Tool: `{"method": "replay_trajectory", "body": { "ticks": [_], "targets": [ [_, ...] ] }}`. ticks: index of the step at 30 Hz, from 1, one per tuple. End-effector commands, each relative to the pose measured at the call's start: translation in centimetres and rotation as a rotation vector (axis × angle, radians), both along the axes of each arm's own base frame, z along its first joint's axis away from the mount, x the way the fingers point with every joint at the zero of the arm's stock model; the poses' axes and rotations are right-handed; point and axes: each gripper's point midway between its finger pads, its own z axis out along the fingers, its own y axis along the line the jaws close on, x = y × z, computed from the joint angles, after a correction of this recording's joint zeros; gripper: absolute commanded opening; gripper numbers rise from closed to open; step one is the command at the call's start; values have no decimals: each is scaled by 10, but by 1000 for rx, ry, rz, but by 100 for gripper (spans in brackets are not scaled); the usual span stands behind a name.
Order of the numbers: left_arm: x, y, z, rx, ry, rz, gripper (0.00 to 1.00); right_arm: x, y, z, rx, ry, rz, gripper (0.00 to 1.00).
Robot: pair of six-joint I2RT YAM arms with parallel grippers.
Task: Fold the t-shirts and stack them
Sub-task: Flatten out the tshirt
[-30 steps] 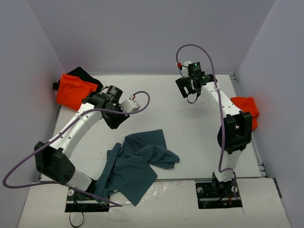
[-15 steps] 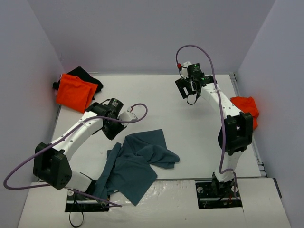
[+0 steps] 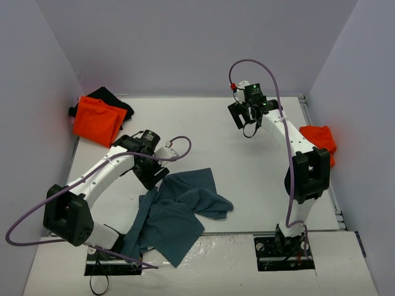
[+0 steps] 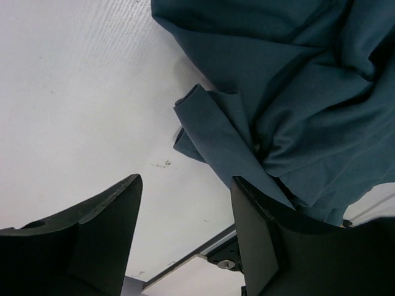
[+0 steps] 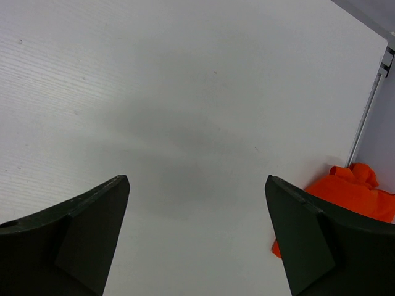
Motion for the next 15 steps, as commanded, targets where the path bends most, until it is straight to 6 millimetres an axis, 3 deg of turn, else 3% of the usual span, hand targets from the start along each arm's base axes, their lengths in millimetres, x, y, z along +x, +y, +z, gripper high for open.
{"method": "replay_trajectory", "body": {
  "ticks": [1, 15],
  "targets": [
    [5, -12, 10, -35, -7, -23, 54, 4, -4, 41, 17, -116, -17, 89],
    [4, -16, -15, 40, 52, -45, 53, 4, -4, 34, 12, -105, -15, 90]
  ]
}}
